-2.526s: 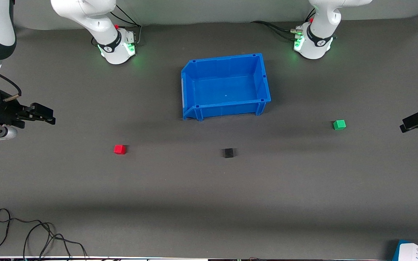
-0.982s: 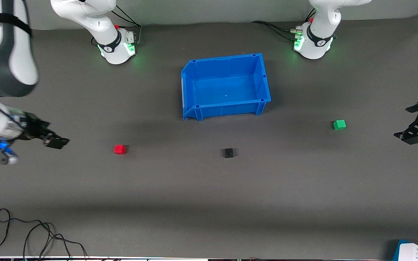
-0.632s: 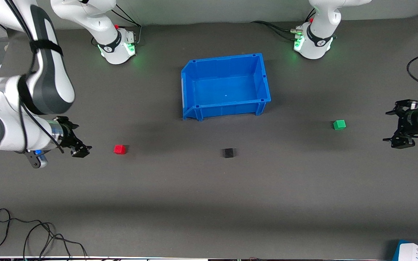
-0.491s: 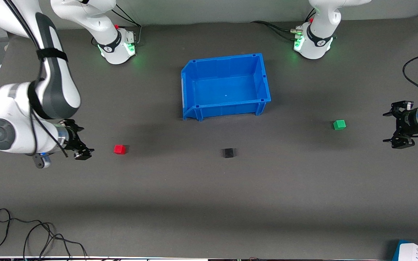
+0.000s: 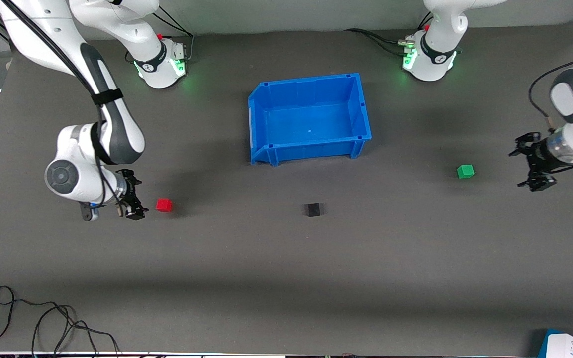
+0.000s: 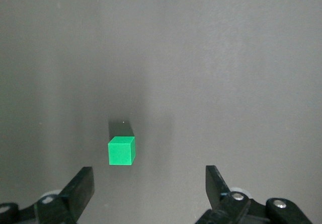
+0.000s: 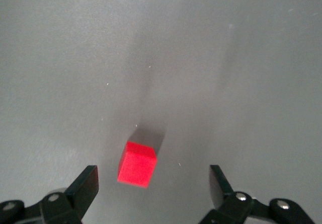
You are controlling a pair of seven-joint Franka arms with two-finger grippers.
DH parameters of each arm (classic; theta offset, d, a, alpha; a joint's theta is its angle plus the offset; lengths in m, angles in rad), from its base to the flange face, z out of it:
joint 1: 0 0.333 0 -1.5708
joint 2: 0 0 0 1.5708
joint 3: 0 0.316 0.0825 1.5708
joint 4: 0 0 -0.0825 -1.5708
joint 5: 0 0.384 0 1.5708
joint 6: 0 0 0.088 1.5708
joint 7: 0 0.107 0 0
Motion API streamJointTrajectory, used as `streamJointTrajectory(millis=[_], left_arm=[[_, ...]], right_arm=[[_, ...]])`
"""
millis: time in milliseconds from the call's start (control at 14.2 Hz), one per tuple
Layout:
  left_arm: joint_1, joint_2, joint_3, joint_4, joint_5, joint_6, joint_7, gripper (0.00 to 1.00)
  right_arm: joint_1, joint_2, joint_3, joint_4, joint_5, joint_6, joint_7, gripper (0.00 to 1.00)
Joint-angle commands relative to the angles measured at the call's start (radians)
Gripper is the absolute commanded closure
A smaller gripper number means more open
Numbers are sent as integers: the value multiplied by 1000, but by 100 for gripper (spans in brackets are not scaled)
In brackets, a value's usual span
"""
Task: Attach green and red cubes to black cube
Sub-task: 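Lower and close the right gripper on the red cube while the left grasps green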
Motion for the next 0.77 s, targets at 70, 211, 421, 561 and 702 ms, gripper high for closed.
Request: streamJointTrajectory(millis=[70,211,421,561,702], left_arm=[[-14,-31,0,-151,-4,190,-100,3],[-14,-11,-2,-232,-4,329,-123,5],[-36,45,-3,-308,-4,489,-125,5],[-67,96,-3,-329,-4,567,-131,5],[-96,133,-3,-331,-4,600,-133,5]], right_arm=[[11,39,-6,-77,78,192,25,1],[13,75,-4,-76,81,233,26,1],[25,124,-1,-69,125,306,26,1],[69,144,-4,-62,159,326,26,10],[70,139,-3,-60,159,322,26,16]])
